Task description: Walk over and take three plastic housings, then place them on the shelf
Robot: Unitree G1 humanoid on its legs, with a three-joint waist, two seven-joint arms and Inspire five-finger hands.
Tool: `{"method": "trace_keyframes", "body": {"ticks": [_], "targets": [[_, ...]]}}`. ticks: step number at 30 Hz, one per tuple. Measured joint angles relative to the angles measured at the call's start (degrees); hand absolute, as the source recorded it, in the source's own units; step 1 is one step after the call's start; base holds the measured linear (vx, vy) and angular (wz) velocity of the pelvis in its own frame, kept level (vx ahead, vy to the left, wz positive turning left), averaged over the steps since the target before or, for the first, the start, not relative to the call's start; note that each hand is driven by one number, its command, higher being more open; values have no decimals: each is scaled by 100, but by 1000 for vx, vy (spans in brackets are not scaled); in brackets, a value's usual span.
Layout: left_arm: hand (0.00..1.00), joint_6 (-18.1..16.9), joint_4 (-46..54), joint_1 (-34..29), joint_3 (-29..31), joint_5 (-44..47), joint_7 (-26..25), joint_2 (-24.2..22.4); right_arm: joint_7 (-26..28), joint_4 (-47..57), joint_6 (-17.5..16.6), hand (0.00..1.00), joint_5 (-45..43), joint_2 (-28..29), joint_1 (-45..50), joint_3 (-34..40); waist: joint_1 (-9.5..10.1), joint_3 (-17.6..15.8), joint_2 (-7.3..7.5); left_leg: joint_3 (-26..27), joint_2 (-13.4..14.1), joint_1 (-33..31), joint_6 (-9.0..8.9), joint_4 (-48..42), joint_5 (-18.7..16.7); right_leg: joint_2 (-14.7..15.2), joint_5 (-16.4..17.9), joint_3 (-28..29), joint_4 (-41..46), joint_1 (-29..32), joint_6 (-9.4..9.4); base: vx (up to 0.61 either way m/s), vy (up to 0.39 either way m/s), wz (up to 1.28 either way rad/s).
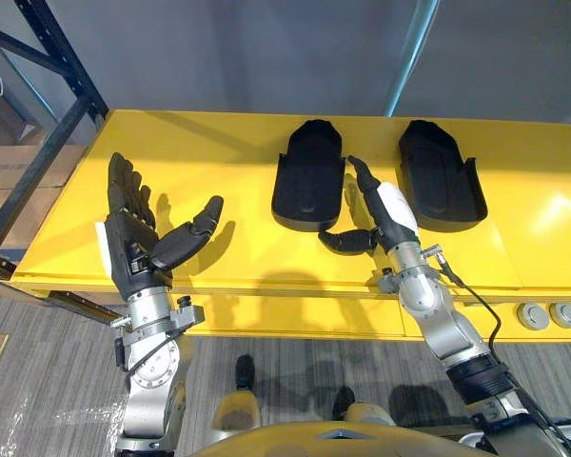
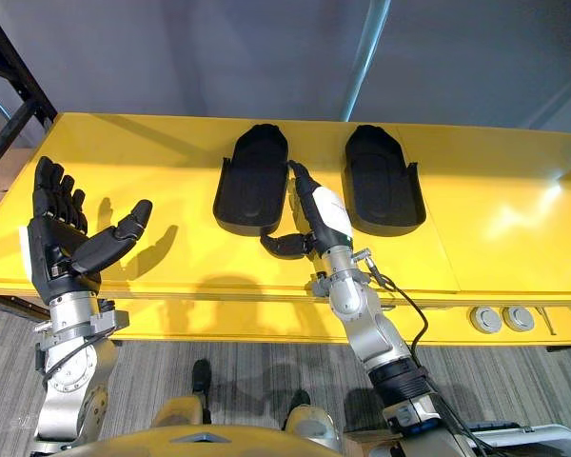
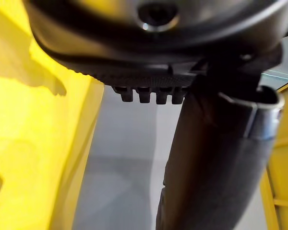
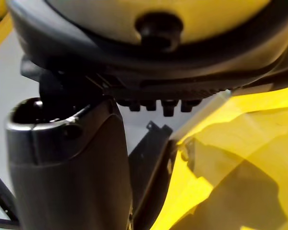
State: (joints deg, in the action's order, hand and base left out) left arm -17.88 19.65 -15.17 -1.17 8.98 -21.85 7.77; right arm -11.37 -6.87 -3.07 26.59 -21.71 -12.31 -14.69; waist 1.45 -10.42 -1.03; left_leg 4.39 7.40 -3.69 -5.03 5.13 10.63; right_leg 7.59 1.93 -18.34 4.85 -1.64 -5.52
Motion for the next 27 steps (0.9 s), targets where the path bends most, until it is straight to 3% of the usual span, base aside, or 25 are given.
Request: {"method": "trace_keyframes", "body": {"ticks": [9,15,18,22,27], "targets": [[100,0,-1,1,-52,211,220,16,-41,-206,-82,100,-3,-132,-248,-1,16,-17,-20,-58,-28,-28,37,0,38,9,-18,-35,-6,-22,-4,7,-16,3],[100,0,-1,-9,-125,212,530,179,168,192,-578,100,-122,-538,58,188,32,-23,-30,-51,-44,-31,25,1,25,20,-31,-32,-44,-38,-2,8,-16,1],[100,0,-1,-131,-12,264,598,191,420,1336,-1285,100,-553,-728,992,781,-9,-22,-30,19,-50,14,11,1,-16,26,-57,12,-91,-72,-40,27,-14,-8],[100,-1,1,-139,-4,386,747,190,476,1949,-1697,100,-772,-725,1387,1471,-90,-19,-28,133,-38,111,-4,2,-56,25,-57,115,-97,-98,-38,5,-11,-14],[100,-1,43,-114,2,463,869,184,260,2329,-1772,100,-1014,-453,1668,1997,-181,114,-36,220,-25,137,17,2,-140,11,-82,168,-206,-124,-71,9,-17,-9]]}}
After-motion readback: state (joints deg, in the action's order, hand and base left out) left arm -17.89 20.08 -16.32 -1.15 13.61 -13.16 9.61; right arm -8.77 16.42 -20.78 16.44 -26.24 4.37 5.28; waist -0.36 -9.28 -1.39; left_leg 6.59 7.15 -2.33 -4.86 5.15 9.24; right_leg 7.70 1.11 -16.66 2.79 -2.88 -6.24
